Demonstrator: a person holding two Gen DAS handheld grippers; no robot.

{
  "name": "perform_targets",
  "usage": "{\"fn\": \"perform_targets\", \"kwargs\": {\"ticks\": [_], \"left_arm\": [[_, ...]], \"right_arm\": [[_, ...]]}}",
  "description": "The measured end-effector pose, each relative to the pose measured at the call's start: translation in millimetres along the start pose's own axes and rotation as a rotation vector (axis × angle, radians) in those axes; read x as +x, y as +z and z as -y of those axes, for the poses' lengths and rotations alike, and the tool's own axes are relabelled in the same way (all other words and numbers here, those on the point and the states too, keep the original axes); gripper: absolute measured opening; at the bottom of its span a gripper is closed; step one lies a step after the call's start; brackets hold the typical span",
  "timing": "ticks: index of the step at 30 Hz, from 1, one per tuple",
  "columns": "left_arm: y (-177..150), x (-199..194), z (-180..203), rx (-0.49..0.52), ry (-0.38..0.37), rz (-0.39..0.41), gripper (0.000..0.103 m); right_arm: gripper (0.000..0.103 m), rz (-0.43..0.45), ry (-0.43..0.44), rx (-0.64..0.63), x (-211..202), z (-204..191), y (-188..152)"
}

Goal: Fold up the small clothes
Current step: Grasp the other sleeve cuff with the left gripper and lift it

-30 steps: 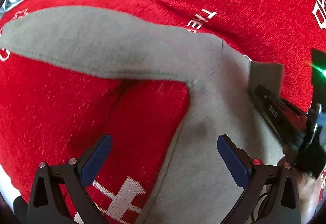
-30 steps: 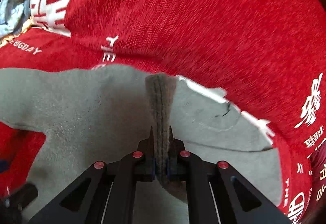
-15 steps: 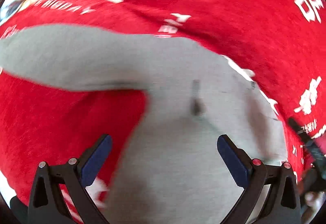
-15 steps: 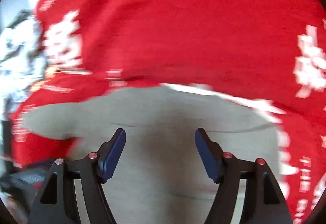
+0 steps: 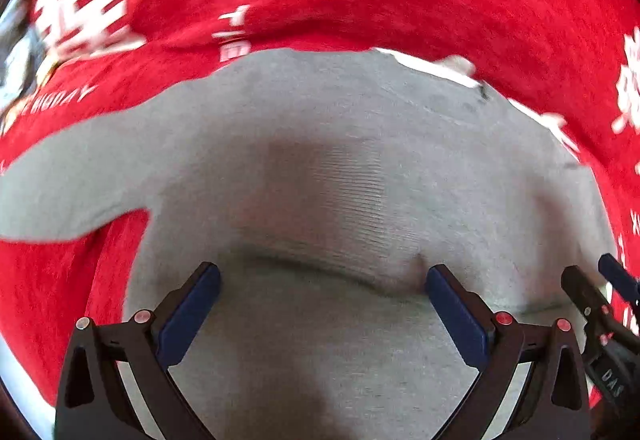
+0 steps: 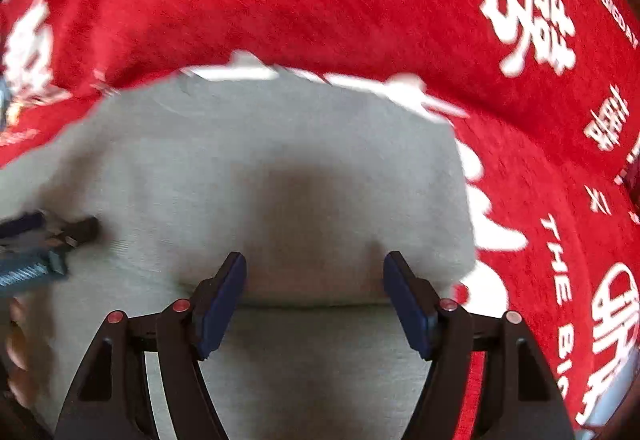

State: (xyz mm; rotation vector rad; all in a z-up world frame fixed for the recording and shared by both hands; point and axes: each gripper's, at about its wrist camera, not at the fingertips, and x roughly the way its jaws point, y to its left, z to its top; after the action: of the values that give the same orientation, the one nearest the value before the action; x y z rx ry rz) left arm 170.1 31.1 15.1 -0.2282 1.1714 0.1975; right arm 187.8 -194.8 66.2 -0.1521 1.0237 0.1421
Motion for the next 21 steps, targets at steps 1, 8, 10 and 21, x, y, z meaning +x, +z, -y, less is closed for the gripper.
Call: {"fn": "perform_targets", "kwargs": {"ticks": [1,8,10,21], "left_arm": [[2,3,-5,-0.017,0.036,-0.009,0.103],[6,-27,-81,-0.180,0.087,0.065,0.103],[6,-35,-136,-0.319,0.138,0.087,0.103],[-5,-19,-372,-1.015,0.264,0.039,0.103]], "right_arm": [[0.075,0.002,0.001,-0.007,3,-7,3],[0.081,-0.041,-0.038,-0.149,24,-59,6],[0.081,-0.015,-0.019,-0.127,21,-54,0],[0.084,0.069,-0.008,-0.053,23,-47,-15]]}}
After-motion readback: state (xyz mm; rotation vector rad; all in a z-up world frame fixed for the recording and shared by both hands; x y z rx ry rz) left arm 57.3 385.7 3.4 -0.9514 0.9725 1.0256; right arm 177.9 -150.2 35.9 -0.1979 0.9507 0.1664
